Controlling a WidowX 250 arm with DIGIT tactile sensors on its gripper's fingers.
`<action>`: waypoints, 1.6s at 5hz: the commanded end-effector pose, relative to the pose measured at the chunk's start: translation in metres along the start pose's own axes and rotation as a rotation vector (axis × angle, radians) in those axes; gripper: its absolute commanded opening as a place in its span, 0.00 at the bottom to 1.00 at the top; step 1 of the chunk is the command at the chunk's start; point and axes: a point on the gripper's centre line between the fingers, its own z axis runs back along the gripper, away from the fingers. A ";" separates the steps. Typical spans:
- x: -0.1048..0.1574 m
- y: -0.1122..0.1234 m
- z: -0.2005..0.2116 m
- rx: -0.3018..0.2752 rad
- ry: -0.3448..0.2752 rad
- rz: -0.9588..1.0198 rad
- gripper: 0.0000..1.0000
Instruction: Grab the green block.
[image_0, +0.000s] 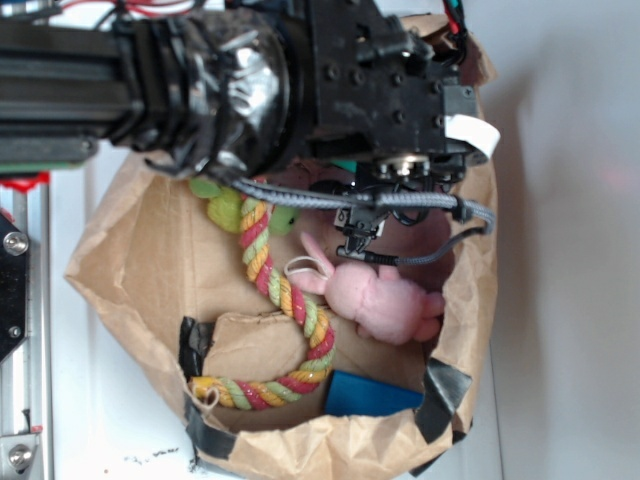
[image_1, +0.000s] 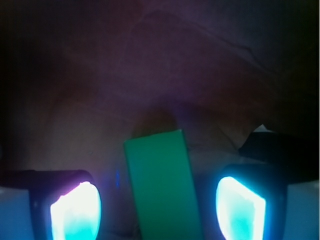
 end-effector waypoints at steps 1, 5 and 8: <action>0.007 0.001 -0.004 0.025 -0.020 -0.033 1.00; 0.012 -0.008 -0.023 -0.002 0.034 -0.080 1.00; 0.007 -0.008 -0.019 0.008 0.007 -0.058 0.00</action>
